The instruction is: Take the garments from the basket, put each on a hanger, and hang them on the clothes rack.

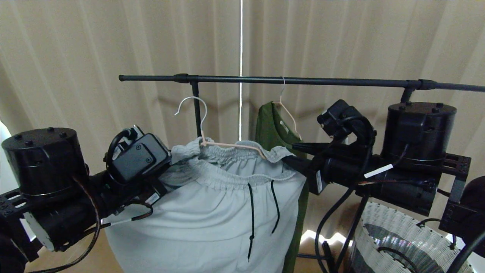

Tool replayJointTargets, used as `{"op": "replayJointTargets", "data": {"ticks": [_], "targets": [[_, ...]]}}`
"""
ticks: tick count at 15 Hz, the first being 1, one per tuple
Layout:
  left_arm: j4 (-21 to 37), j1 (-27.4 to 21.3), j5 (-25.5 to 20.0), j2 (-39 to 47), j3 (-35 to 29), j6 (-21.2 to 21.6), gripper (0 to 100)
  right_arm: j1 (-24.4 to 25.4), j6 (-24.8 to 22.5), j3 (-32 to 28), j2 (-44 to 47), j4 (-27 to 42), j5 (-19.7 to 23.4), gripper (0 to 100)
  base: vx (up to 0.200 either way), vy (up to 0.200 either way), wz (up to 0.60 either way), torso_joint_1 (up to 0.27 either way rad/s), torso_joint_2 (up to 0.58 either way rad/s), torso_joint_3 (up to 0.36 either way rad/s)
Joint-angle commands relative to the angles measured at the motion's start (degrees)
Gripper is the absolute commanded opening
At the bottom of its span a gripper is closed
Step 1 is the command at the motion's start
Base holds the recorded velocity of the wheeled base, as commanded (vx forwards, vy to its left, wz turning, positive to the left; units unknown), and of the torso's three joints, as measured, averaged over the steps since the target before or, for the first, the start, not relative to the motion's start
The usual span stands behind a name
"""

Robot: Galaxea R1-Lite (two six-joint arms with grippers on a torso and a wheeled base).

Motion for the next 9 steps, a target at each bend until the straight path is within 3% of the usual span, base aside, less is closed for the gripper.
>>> {"op": "replayJointTargets", "data": {"ticks": [1,4,9], "targets": [[-1.3,-0.5,-0.1,0.9,-0.1,-0.8,0,0.2,0.1,1.6,-0.1,-0.7,0.1,100,0.000,0.000,0.00,0.000,0.00,0.000],[-8.0,-0.5,-1.5,2.3,0.8,-2.2,0,0.1,0.1,8.1,-0.2,-10.4,0.1,100,0.000,0.000,0.00,0.000,0.00,0.000],[-9.2,0.0,-1.3,1.5,1.3,-4.9,0,-2.6,0.2,21.2,-9.2,-20.8,-0.2,100,0.000,0.000,0.00,0.000,0.00,0.000]]}}
